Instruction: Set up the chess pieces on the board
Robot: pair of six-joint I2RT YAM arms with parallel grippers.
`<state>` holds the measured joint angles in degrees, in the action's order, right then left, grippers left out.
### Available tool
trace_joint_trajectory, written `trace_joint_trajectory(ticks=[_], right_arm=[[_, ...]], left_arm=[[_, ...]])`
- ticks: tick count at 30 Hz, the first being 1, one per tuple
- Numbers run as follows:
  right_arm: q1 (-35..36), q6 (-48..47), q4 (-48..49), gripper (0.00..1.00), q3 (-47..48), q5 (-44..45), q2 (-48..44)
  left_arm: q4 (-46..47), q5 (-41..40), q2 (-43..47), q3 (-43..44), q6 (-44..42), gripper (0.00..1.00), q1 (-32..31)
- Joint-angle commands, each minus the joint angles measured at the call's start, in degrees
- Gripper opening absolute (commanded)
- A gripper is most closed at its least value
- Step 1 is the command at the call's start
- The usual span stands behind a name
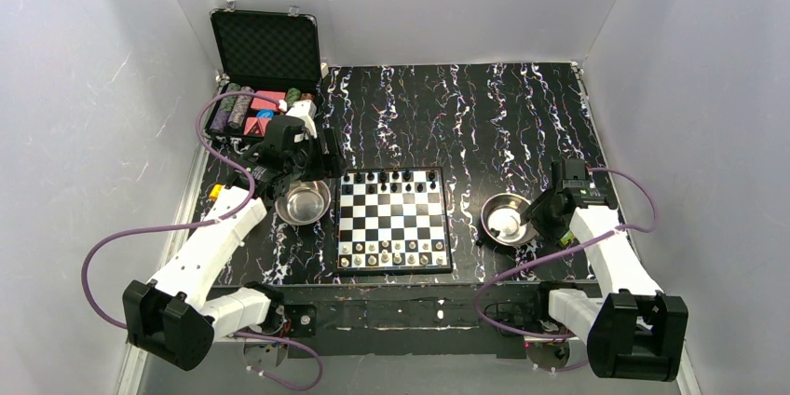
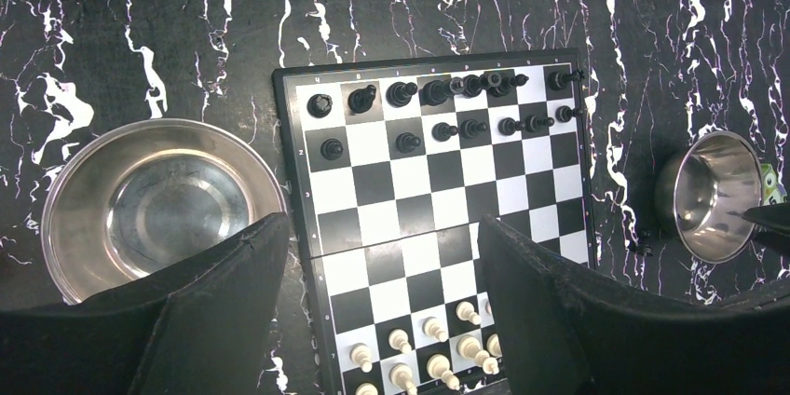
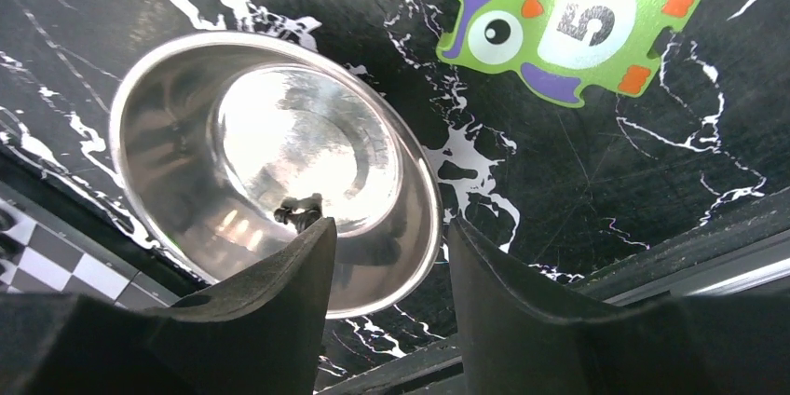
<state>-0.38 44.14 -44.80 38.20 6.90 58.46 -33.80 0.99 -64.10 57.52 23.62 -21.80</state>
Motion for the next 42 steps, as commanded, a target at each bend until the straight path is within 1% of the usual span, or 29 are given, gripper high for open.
trace_joint_trajectory(ticks=[1,7,13,17,23,29,38,42], right_arm=[[-0.4,2.3,1.3,0.56,-1.2,-0.9,1.8],[-0.9,2.0,3.9,0.56,-2.8,-2.3,4.8],[-1.4,1.6,7.0,0.48,-4.3,-3.5,7.4],[-1.6,1.3,8.4,0.37,-4.7,-3.1,8.2],[-1.6,0.0,8.7,0.22,-3.2,-0.3,6.5],[-1.5,-3.5,7.4,0.01,0.5,3.8,5.0],[-1.5,-9.1,5.3,0.01,6.6,8.7,4.7],[-1.5,-11.9,5.3,0.01,7.4,9.7,4.8]], left_arm=[[1.2,0.9,0.3,1.5,-0.4,0.73,0.4],[1.4,0.7,0.1,1.4,-0.5,0.73,0.4],[1.4,0.4,0.1,1.0,-0.6,0.73,0.4],[1.5,0.2,0.2,0.7,-0.6,0.73,0.4],[1.4,-0.1,0.2,0.7,-0.8,0.73,0.4],[1.5,0.1,-0.1,0.7,-0.8,0.74,0.4],[1.5,-0.2,0.2,0.6,-0.9,0.74,0.4],[1.4,-0.1,0.2,0.5,-0.8,0.74,0.4]])
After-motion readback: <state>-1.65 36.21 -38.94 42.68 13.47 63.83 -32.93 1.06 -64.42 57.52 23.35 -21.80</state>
